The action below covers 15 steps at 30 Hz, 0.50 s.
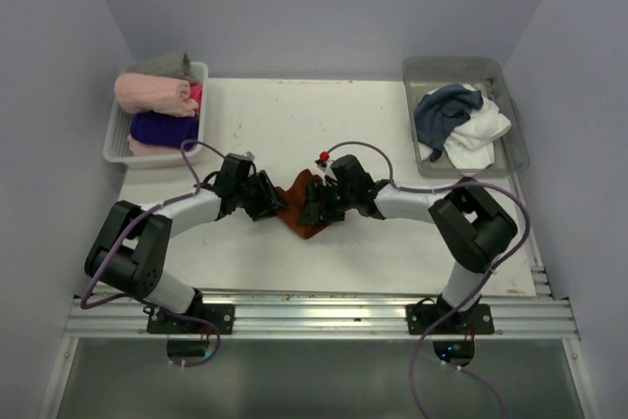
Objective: Roll the towels
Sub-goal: Roll the towel
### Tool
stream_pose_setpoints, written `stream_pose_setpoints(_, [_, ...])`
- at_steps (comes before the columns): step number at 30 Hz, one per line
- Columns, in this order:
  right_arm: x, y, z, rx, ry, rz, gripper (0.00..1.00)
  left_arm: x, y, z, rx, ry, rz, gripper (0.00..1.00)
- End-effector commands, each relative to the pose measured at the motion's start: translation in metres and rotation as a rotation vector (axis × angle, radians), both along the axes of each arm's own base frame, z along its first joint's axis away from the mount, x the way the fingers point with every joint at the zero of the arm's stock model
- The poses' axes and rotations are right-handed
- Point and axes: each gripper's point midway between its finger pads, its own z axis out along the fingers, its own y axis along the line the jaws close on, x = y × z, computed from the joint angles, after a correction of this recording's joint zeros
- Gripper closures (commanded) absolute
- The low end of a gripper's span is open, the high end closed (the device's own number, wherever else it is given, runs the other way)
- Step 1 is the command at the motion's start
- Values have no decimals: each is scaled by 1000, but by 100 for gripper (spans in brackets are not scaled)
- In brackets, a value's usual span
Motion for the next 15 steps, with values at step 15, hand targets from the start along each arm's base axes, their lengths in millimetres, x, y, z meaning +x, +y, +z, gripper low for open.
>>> stream_pose_setpoints(15, [-10, 7, 78, -674, -852, 112, 27, 8, 5, 18, 46, 10, 20, 52])
